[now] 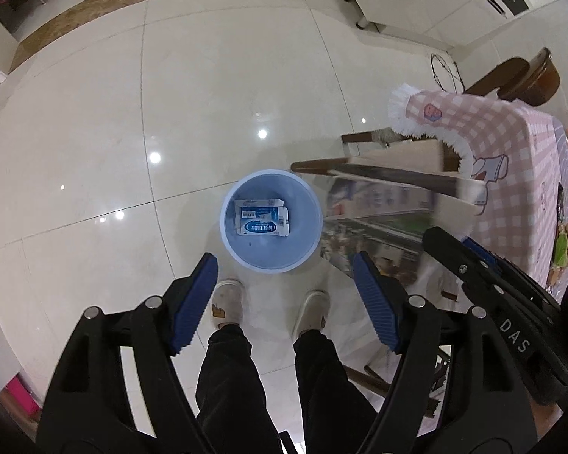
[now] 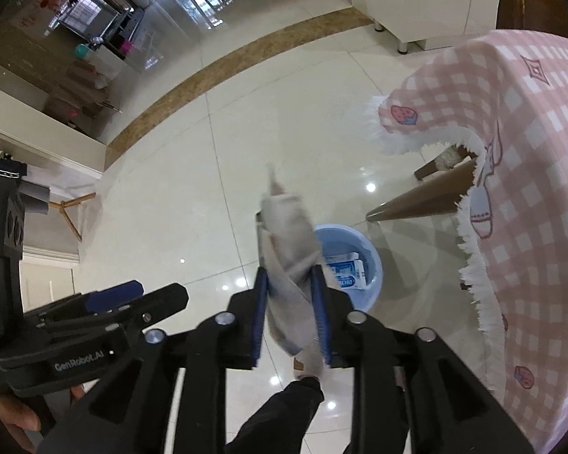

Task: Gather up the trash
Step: 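Open the right tool to drop the tissue into the bucket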

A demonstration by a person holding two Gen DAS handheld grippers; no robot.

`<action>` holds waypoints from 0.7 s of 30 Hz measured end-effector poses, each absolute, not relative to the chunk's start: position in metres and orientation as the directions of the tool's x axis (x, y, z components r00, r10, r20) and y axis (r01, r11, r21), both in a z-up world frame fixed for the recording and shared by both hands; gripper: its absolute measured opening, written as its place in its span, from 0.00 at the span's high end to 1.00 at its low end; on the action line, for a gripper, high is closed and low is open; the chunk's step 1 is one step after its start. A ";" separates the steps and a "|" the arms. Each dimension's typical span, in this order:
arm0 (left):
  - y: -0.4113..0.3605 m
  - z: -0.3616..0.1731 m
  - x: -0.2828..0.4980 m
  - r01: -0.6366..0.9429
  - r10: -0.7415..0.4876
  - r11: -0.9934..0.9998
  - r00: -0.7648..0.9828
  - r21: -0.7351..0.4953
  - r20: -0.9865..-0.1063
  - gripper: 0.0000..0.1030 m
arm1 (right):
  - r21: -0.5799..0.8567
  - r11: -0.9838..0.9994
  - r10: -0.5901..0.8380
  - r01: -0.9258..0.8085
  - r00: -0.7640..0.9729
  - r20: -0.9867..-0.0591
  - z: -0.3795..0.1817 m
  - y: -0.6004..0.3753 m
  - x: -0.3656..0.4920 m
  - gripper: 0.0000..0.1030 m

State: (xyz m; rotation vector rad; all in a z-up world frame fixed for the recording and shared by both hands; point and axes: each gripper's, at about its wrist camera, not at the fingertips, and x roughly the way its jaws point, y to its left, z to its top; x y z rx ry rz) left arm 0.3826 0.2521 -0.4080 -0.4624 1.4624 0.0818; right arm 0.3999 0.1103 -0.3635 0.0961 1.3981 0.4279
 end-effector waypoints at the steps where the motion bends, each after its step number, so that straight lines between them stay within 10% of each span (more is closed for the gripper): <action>1: 0.253 -0.406 0.382 -0.334 -0.223 0.908 0.126 -0.252 -0.967 0.29 | 0.314 0.919 0.347 -0.237 0.111 -0.931 -0.362 0.110 0.400 0.75; 21: 0.064 -0.281 0.415 -0.023 -0.277 0.953 0.326 -0.301 -0.904 0.29 | 0.311 0.947 0.314 -0.082 0.451 -0.835 -0.231 -0.090 0.379 0.68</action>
